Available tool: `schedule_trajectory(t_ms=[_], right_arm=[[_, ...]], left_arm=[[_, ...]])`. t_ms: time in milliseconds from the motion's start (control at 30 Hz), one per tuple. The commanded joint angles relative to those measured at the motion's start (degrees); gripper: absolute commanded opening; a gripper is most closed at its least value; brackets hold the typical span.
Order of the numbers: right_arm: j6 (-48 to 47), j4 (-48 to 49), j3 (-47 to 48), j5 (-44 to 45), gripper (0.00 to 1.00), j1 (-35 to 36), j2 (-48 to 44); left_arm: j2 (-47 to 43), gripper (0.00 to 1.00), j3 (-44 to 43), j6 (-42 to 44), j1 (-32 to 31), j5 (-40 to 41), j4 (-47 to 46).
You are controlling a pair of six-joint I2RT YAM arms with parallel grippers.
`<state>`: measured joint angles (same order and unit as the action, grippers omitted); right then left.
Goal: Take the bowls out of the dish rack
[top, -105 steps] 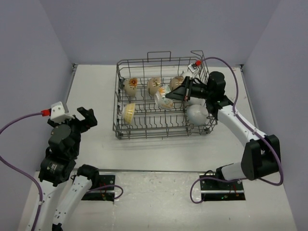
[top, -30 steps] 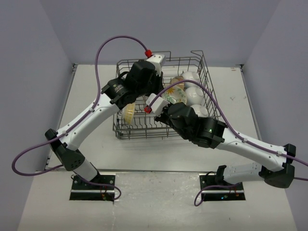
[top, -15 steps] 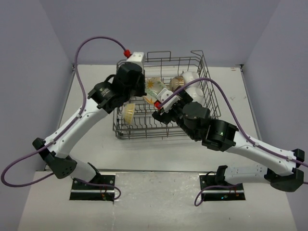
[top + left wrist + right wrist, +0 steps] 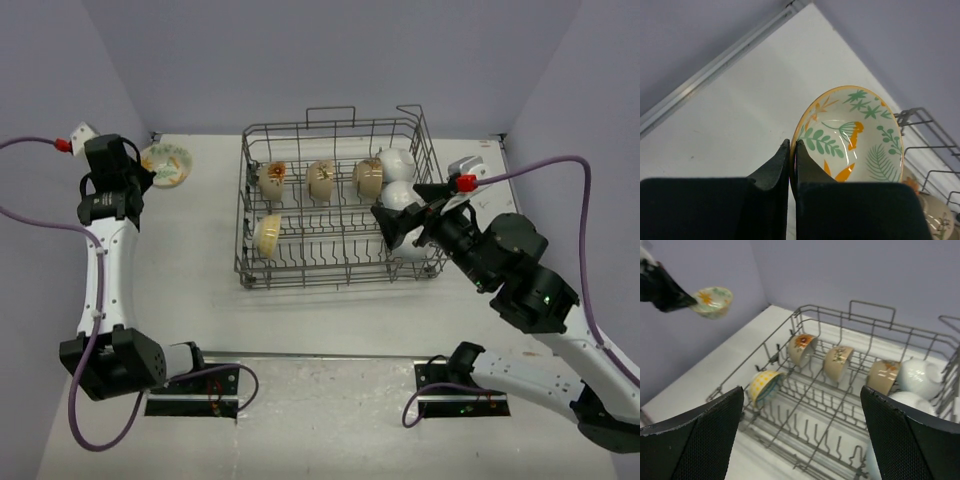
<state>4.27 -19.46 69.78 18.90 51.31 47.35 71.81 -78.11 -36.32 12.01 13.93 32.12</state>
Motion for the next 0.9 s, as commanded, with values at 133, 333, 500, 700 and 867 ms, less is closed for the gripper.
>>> schedule_trajectory(t_ms=[133, 333, 500, 700, 867], right_arm=[[12.6, -6.47, -0.34, -25.56, 0.99, -2.27, 1.87], [11.81, -3.04, -7.02, -26.1, 0.99, -2.27, -2.7], [12.6, -2.07, -9.57, -26.98, 0.99, -2.35, -4.02], [13.92, 0.29, -11.33, -28.99, 0.99, -3.23, -0.42], [14.98, 3.11, -11.16, -30.67, 0.99, -3.67, 2.12]], left_arm=[[4.3, 0.0, 17.62, -6.66, 5.83, -14.71, -28.92], [10.71, 0.0, 23.35, -7.72, 5.83, -15.34, -38.35], [16.78, 0.0, 25.89, -6.93, 5.83, -15.96, -42.92], [18.54, 0.0, 28.36, -4.03, 5.83, -14.56, -46.19], [21.96, 0.01, 27.04, -2.45, 5.74, -14.2, -44.51]])
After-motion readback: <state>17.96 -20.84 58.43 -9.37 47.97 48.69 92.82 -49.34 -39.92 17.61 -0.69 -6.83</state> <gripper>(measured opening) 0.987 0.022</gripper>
